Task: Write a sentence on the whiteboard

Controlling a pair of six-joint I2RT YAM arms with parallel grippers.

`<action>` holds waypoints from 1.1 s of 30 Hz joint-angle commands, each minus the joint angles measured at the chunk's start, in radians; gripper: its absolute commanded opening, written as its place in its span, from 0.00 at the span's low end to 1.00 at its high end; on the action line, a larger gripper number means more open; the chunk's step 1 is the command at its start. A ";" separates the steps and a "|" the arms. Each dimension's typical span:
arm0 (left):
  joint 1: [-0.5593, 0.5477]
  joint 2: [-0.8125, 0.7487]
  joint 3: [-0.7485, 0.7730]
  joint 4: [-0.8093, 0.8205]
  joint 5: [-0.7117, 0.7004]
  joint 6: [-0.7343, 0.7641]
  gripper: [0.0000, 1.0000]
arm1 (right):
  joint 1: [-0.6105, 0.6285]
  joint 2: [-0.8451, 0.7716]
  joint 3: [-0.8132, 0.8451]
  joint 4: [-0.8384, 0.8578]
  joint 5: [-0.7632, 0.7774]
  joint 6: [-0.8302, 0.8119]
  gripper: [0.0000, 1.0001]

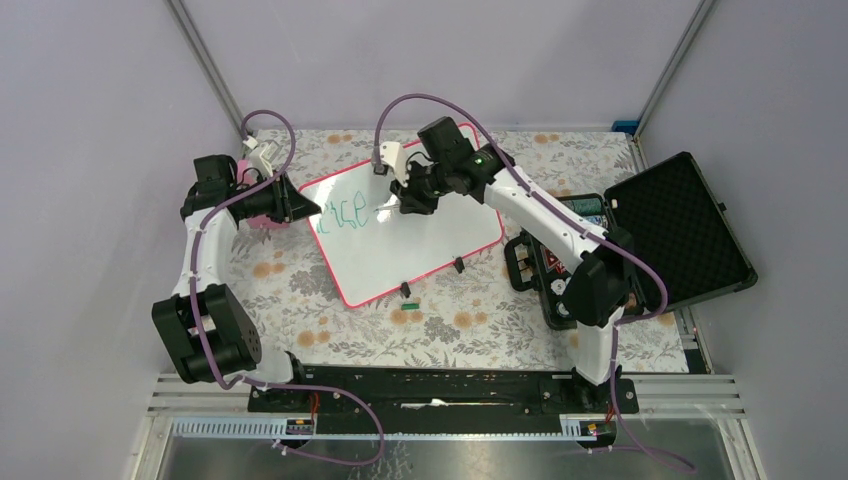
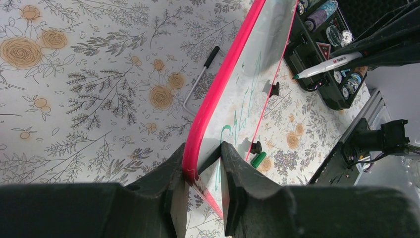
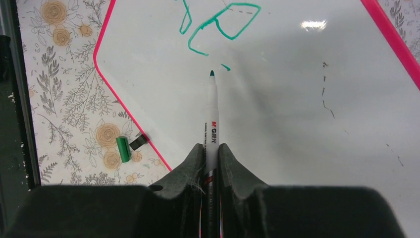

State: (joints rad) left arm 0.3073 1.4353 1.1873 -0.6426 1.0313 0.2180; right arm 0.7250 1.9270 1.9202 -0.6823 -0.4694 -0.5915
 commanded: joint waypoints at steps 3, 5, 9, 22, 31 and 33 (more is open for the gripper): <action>-0.018 -0.037 0.018 0.040 -0.030 0.070 0.00 | 0.039 -0.015 0.005 0.058 0.098 -0.013 0.00; -0.018 -0.041 0.017 0.040 -0.032 0.072 0.00 | 0.039 -0.013 0.006 0.068 0.118 -0.007 0.00; -0.019 -0.041 0.017 0.040 -0.036 0.072 0.00 | 0.039 -0.014 0.004 0.069 0.153 -0.004 0.00; -0.022 -0.050 0.012 0.040 -0.040 0.075 0.00 | 0.029 -0.019 -0.017 0.093 0.221 0.000 0.00; -0.024 -0.052 0.011 0.040 -0.044 0.078 0.00 | 0.020 -0.002 -0.007 0.093 0.231 -0.002 0.00; -0.024 -0.052 0.011 0.040 -0.046 0.077 0.00 | 0.016 0.000 -0.006 0.092 0.238 -0.005 0.00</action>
State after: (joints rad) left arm 0.2977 1.4147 1.1873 -0.6491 1.0195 0.2287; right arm 0.7555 1.9270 1.8912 -0.6151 -0.2600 -0.5941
